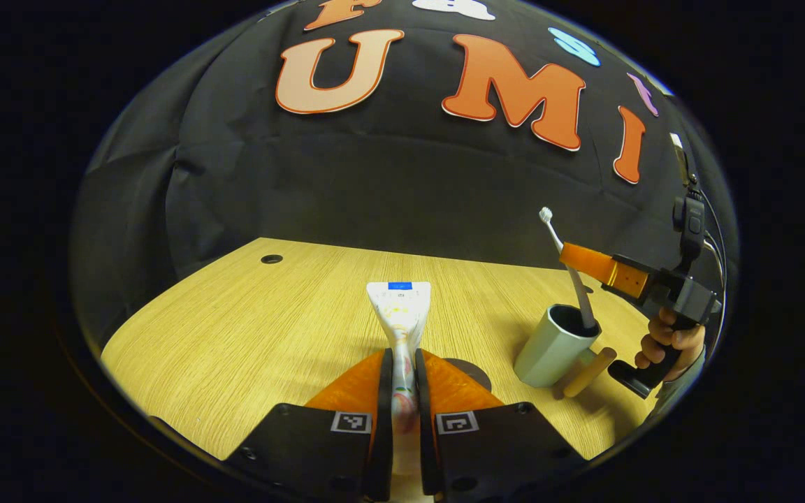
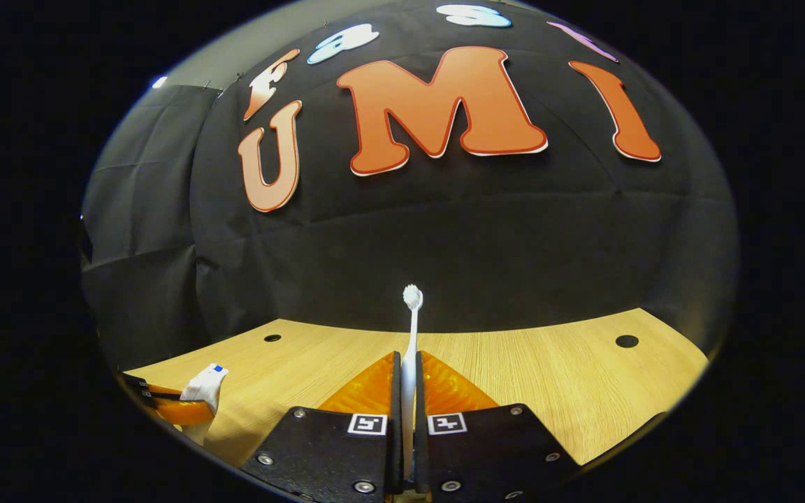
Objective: Put the toothbrush and toothpaste on the desktop into the cup, then pick up the cup and place it on the coaster on the desktop.
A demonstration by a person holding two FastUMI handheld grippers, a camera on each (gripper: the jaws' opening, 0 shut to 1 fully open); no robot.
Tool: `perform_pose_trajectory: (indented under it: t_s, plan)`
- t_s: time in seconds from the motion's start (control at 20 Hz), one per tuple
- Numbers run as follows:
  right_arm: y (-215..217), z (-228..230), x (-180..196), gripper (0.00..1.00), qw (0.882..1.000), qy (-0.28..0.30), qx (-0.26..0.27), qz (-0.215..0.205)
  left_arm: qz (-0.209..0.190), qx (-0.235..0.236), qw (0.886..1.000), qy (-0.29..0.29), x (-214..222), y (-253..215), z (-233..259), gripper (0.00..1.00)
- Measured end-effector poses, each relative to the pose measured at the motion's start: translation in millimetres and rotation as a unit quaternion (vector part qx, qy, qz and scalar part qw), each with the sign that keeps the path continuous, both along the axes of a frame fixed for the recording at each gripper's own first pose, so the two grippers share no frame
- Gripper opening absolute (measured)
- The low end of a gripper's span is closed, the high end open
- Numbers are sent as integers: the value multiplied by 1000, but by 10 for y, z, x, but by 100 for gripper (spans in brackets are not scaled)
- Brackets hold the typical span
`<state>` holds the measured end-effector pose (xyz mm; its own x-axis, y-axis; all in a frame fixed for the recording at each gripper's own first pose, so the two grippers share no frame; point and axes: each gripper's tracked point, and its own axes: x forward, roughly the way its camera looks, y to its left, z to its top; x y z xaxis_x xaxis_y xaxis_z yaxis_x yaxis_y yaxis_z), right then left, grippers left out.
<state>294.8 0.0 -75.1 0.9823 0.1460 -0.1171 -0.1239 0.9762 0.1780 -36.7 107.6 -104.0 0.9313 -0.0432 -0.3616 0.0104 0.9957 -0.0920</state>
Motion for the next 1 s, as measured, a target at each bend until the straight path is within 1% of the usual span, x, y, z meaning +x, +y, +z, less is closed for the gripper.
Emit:
perform_pose_trajectory:
  t_s: [0.05,0.25,0.4,0.45,0.8,0.9,1.0]
  plan:
    - [7,-31,4,7,1000,4,-2,0,1,1,1000,-1,-20,2,40,20]
    - [69,-101,-36,7,1000,5,-12,7,3,2,1000,-5,-17,-96,178,20]
    - [41,-168,-61,8,1000,15,-15,0,3,2,1000,-7,-2,-92,235,19]
    - [39,-174,-76,8,1000,16,-12,-2,5,1,1000,-8,9,-73,275,21]
    - [64,-93,-224,8,1000,5,-17,-4,9,1,1000,-16,23,-9,341,20]
    - [32,-90,-254,9,1000,3,-22,-12,11,1,1000,-18,-22,28,411,20]
    - [29,-84,-295,10,1000,6,-16,-10,12,6,1000,-20,-27,19,438,21]
